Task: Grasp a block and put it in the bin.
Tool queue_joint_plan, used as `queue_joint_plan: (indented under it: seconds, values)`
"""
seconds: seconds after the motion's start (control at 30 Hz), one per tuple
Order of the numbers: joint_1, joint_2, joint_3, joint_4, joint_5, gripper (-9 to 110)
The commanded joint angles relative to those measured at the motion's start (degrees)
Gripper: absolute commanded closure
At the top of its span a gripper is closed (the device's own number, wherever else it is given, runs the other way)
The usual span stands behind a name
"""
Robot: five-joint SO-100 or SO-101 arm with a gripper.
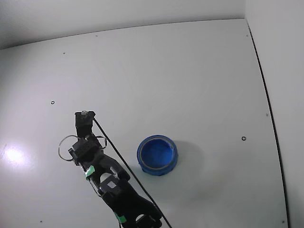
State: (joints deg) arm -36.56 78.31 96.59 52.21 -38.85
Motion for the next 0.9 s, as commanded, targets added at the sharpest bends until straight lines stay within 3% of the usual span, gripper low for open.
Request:
queue_joint_plan:
  seconds: [0.0, 0.73, 0.87]
  values:
    - [0.70, -0.26, -1.14, -0.09, -0.44, 76]
    - [3.08, -0.26, -0.26, -6.24, -0.53, 76]
    - [2.99, -0.26, -0.26, -6.24, -0.53, 87]
